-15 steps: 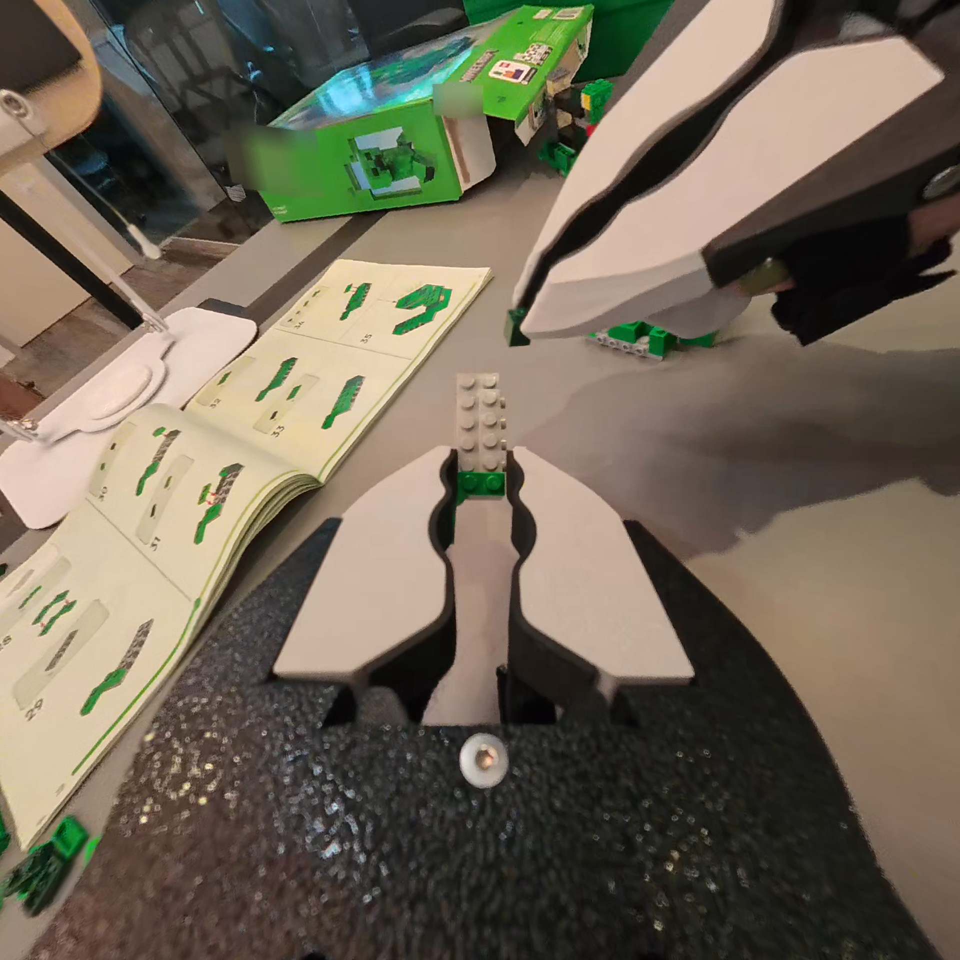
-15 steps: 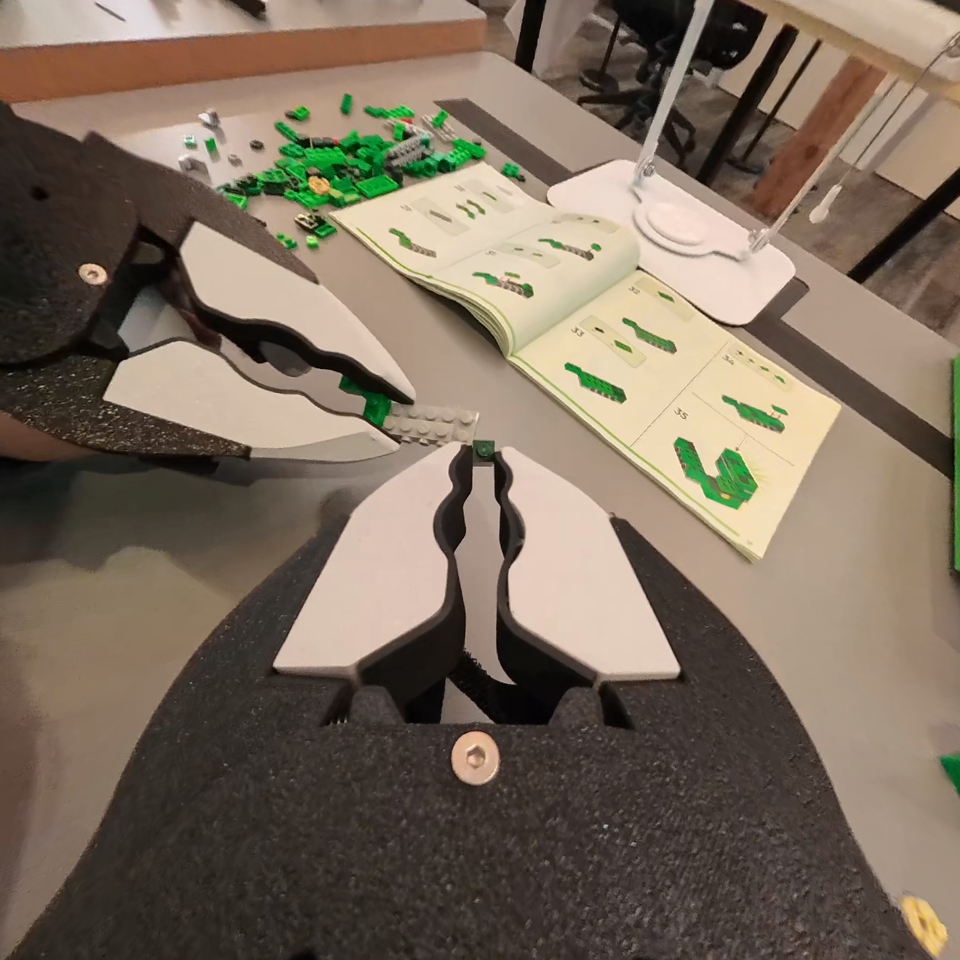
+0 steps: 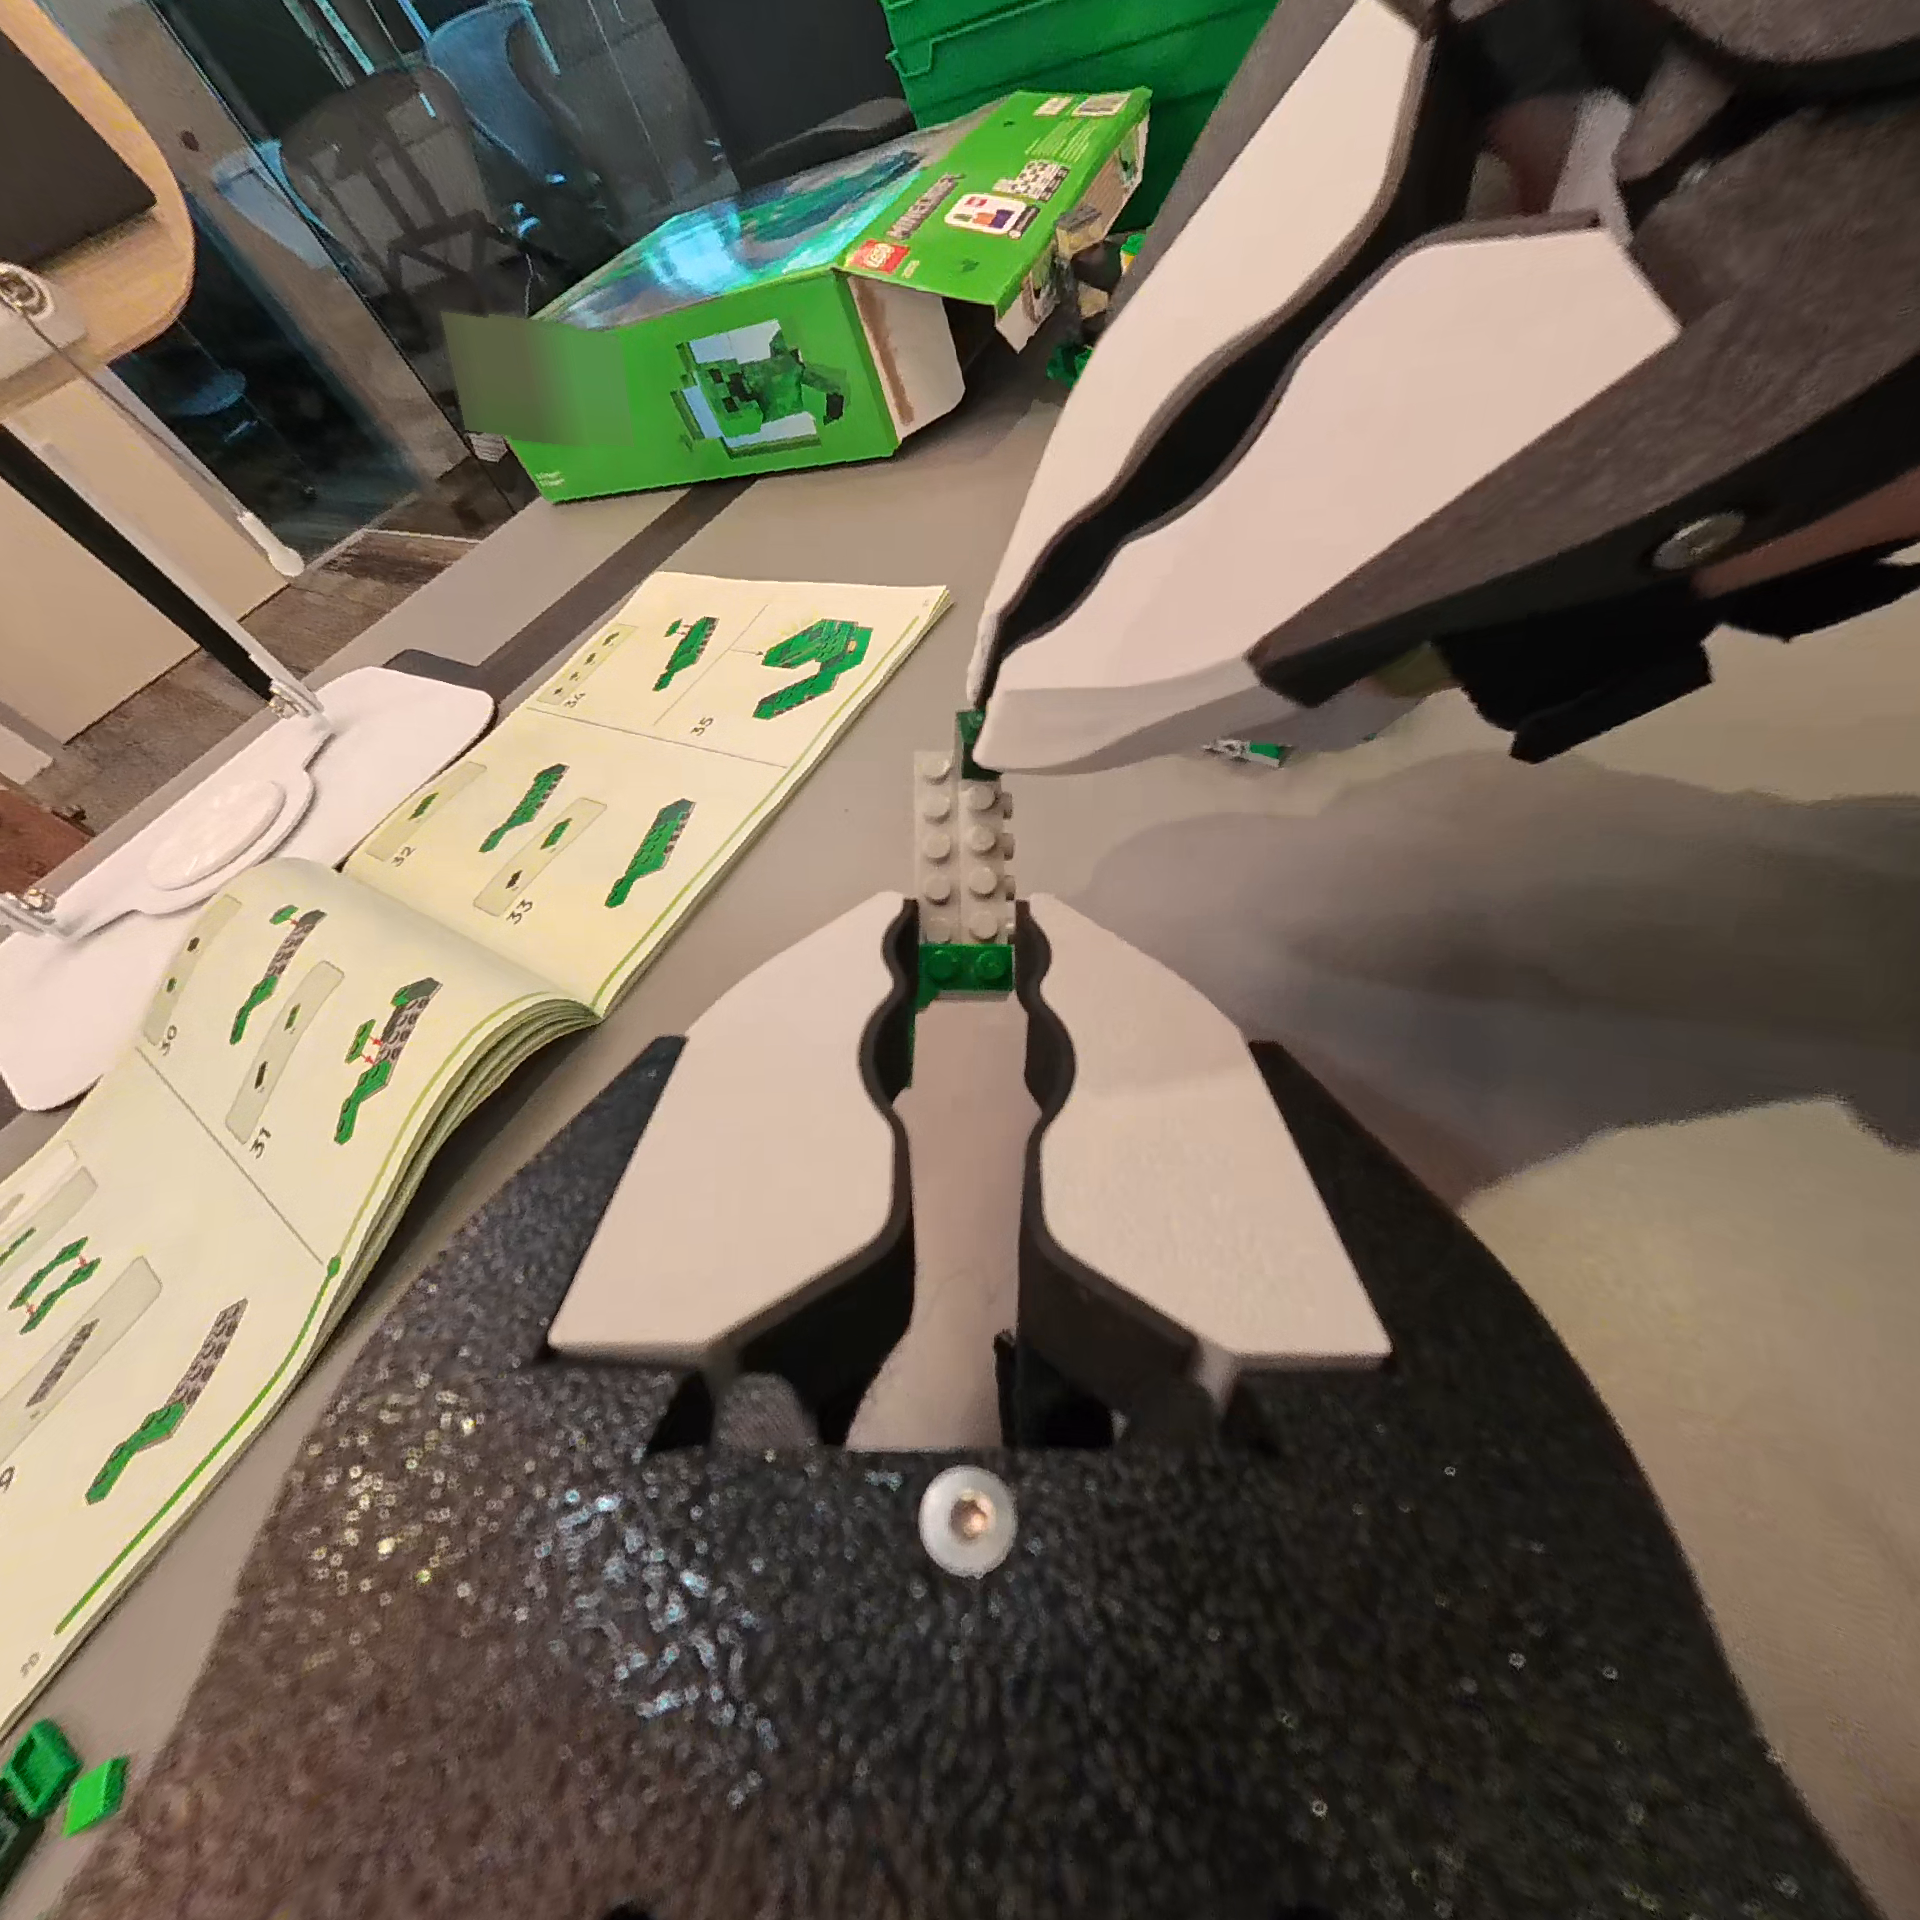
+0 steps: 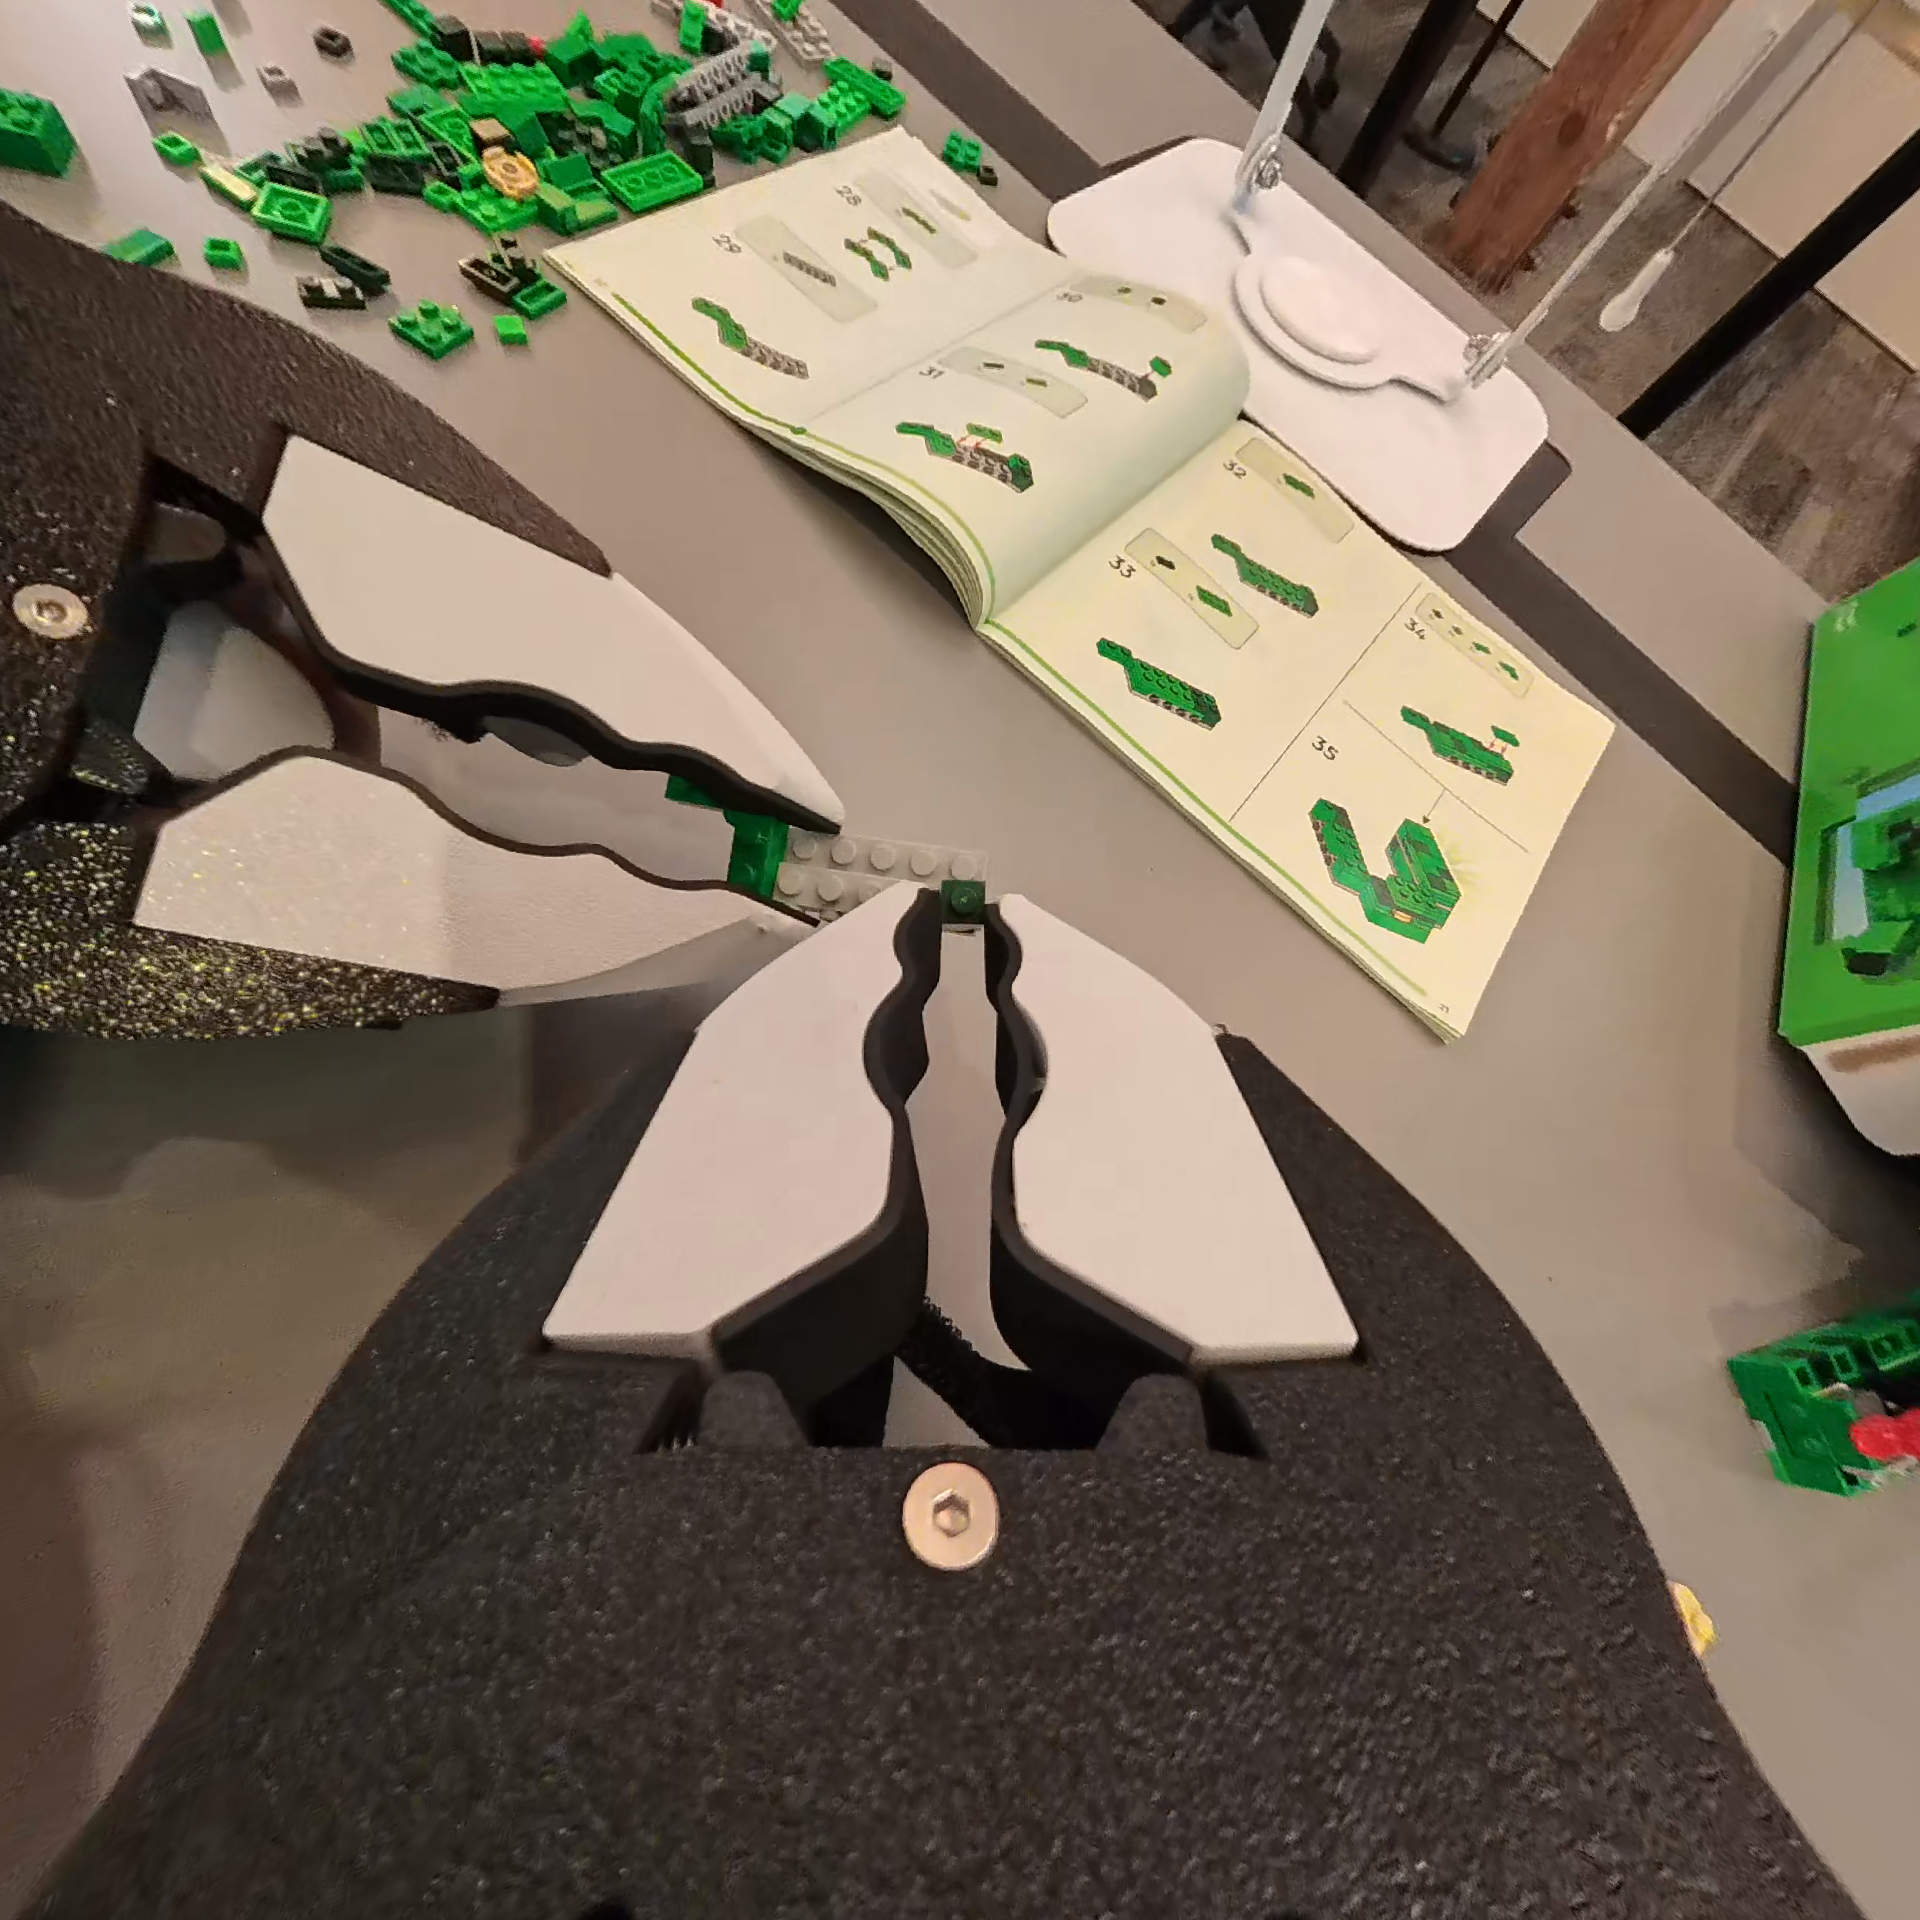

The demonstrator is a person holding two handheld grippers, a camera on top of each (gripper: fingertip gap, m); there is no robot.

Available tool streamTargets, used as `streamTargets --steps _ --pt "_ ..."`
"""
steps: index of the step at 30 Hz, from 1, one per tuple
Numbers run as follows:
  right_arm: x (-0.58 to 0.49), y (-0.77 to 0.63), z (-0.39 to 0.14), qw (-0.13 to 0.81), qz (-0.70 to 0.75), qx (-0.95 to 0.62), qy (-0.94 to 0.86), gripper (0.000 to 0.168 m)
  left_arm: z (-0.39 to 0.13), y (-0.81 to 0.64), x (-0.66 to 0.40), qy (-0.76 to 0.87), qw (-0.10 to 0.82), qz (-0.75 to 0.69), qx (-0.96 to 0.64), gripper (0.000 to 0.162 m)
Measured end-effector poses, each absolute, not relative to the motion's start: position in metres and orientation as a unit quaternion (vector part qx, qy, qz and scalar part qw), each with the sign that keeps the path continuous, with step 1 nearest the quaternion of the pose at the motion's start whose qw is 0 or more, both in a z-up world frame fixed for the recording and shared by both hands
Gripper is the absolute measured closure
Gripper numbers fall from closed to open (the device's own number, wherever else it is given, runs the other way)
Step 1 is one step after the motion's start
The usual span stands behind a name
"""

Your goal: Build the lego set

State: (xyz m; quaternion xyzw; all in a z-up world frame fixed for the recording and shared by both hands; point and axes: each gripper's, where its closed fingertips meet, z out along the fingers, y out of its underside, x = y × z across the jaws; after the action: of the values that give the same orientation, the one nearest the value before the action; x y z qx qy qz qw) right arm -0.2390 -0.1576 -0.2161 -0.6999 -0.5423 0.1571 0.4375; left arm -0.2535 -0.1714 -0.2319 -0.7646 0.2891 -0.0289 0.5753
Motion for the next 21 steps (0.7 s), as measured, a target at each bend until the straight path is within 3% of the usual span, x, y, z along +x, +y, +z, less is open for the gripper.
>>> streamTargets --steps 21 --pt "-0.2414 -0.1586 -0.2174 0.424 0.13 -0.713 -0.543 0.16 -0.2305 -0.1732 -0.2557 0.281 0.576 -0.05 -0.766 0.145"
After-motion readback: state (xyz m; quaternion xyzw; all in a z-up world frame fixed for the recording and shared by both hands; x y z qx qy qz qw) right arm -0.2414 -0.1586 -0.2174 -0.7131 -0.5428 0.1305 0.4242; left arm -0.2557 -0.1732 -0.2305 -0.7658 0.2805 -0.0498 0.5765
